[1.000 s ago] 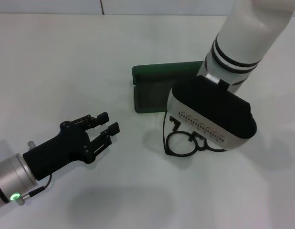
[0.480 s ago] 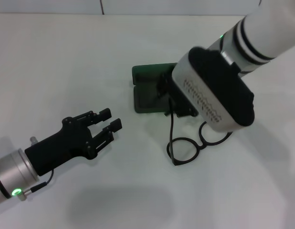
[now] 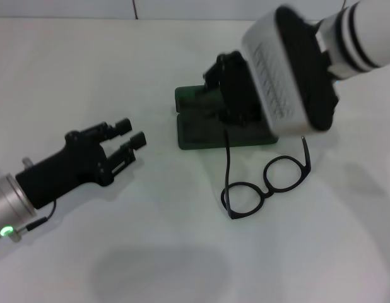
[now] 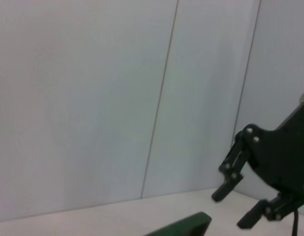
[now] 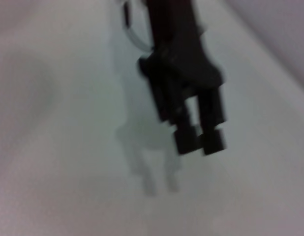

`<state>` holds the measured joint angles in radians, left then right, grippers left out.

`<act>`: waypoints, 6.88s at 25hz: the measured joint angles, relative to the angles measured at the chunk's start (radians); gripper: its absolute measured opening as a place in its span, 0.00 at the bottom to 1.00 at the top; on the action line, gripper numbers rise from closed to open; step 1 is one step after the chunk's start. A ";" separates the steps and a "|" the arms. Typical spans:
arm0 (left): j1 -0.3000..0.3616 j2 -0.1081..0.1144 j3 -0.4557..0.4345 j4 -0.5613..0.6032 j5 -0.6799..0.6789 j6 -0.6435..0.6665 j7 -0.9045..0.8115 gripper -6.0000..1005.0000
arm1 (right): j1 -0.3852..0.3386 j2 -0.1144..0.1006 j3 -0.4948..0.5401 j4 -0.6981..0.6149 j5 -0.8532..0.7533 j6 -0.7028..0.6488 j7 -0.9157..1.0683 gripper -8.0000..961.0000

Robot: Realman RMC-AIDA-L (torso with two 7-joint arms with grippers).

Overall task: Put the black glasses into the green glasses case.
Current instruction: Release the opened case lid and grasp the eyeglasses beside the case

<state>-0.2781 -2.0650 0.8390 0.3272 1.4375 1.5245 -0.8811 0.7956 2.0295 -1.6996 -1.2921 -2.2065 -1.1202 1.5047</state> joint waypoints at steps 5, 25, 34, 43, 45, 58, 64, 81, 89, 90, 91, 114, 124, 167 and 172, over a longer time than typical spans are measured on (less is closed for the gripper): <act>-0.011 0.002 0.000 0.049 -0.011 0.008 -0.071 0.41 | -0.060 -0.004 0.142 -0.070 0.176 -0.037 0.022 0.36; -0.116 0.047 -0.003 0.076 -0.071 0.100 -0.204 0.41 | -0.393 -0.008 0.510 -0.195 0.740 -0.083 0.002 0.36; -0.069 0.082 -0.003 0.220 -0.057 0.267 -0.440 0.41 | -0.487 -0.008 0.655 -0.116 0.951 -0.204 0.002 0.36; -0.016 0.072 -0.001 0.334 0.034 0.335 -0.579 0.41 | -0.545 -0.010 0.845 0.038 1.054 -0.486 0.019 0.36; -0.022 0.057 0.000 0.322 0.081 0.343 -0.586 0.41 | -0.574 -0.009 0.850 0.047 1.057 -0.514 0.025 0.36; -0.069 -0.021 0.039 0.173 0.206 0.152 -0.404 0.50 | -0.603 -0.010 0.855 0.136 1.049 -0.663 0.020 0.36; -0.077 -0.024 0.040 0.116 0.217 0.136 -0.377 0.50 | -0.605 -0.011 0.856 0.147 1.046 -0.665 0.015 0.36; -0.202 -0.037 0.041 -0.106 0.197 0.042 -0.189 0.49 | -0.599 -0.012 0.936 0.295 1.054 -0.735 -0.063 0.36; -0.218 -0.038 0.042 -0.126 0.196 0.040 -0.185 0.49 | -0.590 -0.011 0.948 0.363 1.076 -0.745 -0.120 0.36; -0.218 -0.038 0.042 -0.127 0.196 0.039 -0.185 0.49 | -0.587 -0.011 0.949 0.374 1.080 -0.745 -0.127 0.36; -0.218 -0.038 0.042 -0.129 0.195 0.038 -0.185 0.49 | -0.586 -0.011 0.949 0.381 1.082 -0.745 -0.133 0.36; -0.246 -0.039 0.050 -0.163 0.199 0.031 -0.182 0.25 | -0.577 -0.012 0.962 0.414 1.084 -0.745 -0.150 0.36; -0.245 -0.040 0.051 -0.165 0.196 0.035 -0.187 0.18 | -0.576 -0.012 0.962 0.415 1.079 -0.741 -0.152 0.36; -0.303 -0.030 0.143 -0.007 -0.013 0.503 -0.284 0.03 | -0.314 -0.013 0.598 0.606 0.786 -0.491 -0.010 0.35; -0.287 -0.030 0.191 -0.006 -0.013 0.503 -0.134 0.03 | -0.324 -0.016 0.637 0.607 0.793 -0.519 0.160 0.35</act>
<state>-0.5656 -2.0954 1.0297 0.3215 1.4250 2.0277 -1.0148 0.4716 2.0133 -1.0622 -0.6856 -1.4132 -1.6396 1.6645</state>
